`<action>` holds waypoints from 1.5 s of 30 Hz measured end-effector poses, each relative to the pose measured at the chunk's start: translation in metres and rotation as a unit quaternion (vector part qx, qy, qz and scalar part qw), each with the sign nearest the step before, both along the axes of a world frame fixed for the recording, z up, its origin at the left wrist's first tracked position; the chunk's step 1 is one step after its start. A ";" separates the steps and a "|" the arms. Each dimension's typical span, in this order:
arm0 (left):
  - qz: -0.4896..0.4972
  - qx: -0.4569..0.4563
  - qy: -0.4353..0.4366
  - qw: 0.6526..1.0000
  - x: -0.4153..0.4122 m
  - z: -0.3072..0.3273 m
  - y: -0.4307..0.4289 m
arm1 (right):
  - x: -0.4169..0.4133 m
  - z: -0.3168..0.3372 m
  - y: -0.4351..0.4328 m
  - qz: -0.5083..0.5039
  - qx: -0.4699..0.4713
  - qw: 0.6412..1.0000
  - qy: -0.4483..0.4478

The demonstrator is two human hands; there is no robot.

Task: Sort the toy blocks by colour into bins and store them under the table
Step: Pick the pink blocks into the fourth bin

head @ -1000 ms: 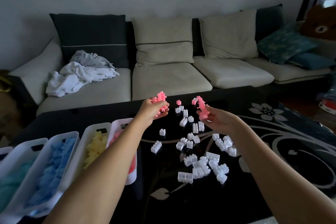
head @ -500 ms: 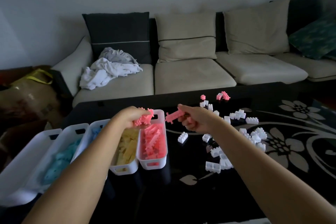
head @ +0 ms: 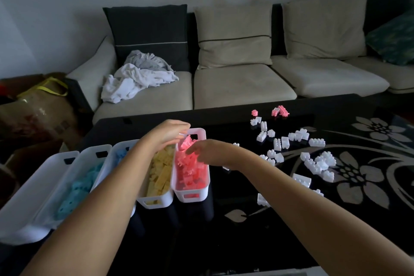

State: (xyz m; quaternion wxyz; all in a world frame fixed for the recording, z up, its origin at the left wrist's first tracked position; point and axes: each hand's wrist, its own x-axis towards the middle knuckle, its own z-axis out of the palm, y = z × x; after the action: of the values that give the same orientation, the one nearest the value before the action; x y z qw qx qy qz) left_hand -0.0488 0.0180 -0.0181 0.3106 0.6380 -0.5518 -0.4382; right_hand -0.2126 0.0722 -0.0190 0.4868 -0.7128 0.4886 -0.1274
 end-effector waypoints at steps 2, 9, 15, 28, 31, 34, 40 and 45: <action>-0.011 -0.015 -0.026 0.999 -0.004 0.002 -0.004 | -0.014 0.002 -0.007 0.016 0.001 0.999 -0.033; -0.020 -0.080 0.008 0.997 -0.039 0.007 -0.030 | -0.105 0.015 -0.040 -0.045 -0.005 0.987 -0.154; -0.040 -0.108 -0.043 0.992 -0.094 -0.003 -0.078 | -0.198 -0.020 -0.116 -0.270 -0.213 0.936 0.073; -0.156 -0.090 -0.274 0.945 -0.207 -0.049 -0.184 | -0.253 -0.083 -0.209 -0.249 -0.099 0.922 0.278; -0.160 -0.076 -0.298 0.938 -0.215 -0.068 -0.198 | -0.240 -0.068 -0.227 -0.150 -0.107 0.931 0.315; -0.175 -0.062 -0.314 0.931 -0.222 -0.077 -0.207 | -0.234 -0.062 -0.243 -0.091 -0.129 0.932 0.327; -0.192 -0.070 -0.308 0.929 -0.234 -0.081 -0.213 | -0.260 -0.070 -0.261 -0.061 -0.083 0.950 0.295; -0.125 -0.088 -0.271 0.950 -0.238 -0.086 -0.205 | -0.263 -0.074 -0.254 -0.059 -0.089 0.961 0.256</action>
State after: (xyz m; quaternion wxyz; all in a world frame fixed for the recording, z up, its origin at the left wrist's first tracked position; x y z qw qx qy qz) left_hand -0.2866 -0.1872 -0.1036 0.1470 0.6292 -0.7265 -0.2339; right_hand -0.4755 -0.1818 -0.0928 0.2715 -0.7316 0.6252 -0.0121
